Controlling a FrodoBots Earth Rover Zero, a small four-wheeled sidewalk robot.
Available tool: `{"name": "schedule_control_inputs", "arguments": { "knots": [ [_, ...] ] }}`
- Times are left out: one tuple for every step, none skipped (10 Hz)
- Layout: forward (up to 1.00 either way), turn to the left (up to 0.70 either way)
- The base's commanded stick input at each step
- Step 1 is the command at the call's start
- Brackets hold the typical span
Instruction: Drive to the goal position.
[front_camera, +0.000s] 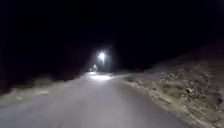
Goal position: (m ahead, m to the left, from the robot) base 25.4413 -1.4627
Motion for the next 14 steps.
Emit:
{"name": "schedule_control_inputs", "arguments": {
  "knots": [
    [0.85, 0.14],
    [0.85, 0.0],
    [0.85, 0.0],
    [0.85, 0.0],
    [0.85, 0.0],
    [0.85, 0.0],
    [0.85, 0.0],
    [0.85, 0.0],
    [0.85, 0.0],
    [0.85, 0.0],
    [0.85, 0.0],
    [0.85, 0.0],
    [0.85, 0.0],
    [0.85, 0.0]
  ]
}}
